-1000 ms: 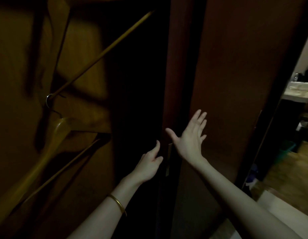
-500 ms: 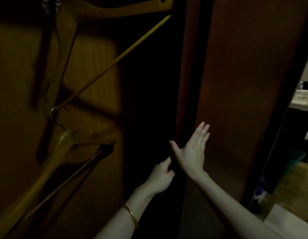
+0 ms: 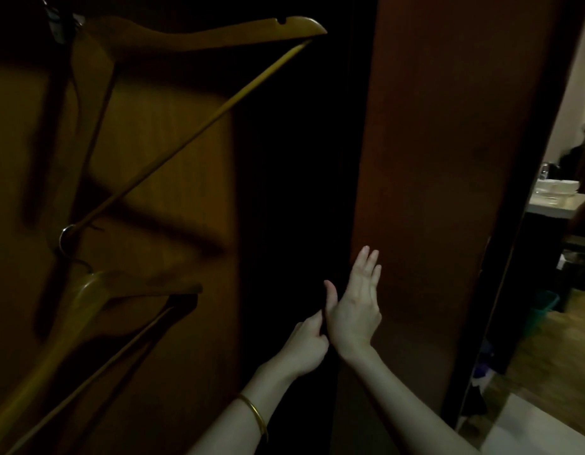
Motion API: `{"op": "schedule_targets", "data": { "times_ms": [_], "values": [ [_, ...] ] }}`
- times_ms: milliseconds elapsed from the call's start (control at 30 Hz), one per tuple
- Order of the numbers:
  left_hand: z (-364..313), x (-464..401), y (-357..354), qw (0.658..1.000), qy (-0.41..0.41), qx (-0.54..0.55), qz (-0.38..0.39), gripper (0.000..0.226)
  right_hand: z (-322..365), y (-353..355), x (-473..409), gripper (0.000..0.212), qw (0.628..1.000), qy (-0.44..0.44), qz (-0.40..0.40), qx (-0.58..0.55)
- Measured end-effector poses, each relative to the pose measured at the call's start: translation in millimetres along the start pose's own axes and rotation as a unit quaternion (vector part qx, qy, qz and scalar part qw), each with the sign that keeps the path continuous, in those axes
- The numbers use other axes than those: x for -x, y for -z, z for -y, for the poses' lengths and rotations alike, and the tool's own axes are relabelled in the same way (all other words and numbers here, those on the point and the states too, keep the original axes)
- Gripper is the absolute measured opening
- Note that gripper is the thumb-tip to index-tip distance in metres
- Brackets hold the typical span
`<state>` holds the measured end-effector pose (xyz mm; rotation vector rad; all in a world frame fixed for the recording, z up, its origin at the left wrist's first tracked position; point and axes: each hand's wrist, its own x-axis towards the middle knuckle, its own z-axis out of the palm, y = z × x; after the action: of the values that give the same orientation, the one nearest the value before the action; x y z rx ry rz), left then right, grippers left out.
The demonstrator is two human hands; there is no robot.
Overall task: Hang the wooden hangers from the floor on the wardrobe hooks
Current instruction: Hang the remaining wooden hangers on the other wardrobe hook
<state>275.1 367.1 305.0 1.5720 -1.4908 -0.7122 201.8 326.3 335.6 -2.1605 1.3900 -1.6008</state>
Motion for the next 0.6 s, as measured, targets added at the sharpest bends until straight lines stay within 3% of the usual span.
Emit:
{"op": "schedule_targets", "data": {
  "times_ms": [333,433,533,600],
  "values": [
    [-7.6,7.3,6.3,1.000,0.007,-0.026,0.003,0.064,-5.2,7.9,3.1,0.086,0.998,0.020,0.045,-0.035],
    [-17.3,13.3,24.8,0.998,-0.020,-0.016,-0.066,0.062,7.5,16.1,3.0,0.088,0.993,0.098,0.030,-0.054],
    [-30.1,17.3,58.6,0.983,-0.056,0.014,-0.176,0.054,36.5,25.1,-1.8,0.078,0.978,0.194,0.024,-0.075],
    [-41.2,23.9,80.3,0.973,-0.080,0.014,-0.217,0.048,55.1,28.2,-8.0,0.071,0.971,0.212,0.041,-0.105]
  ]
}}
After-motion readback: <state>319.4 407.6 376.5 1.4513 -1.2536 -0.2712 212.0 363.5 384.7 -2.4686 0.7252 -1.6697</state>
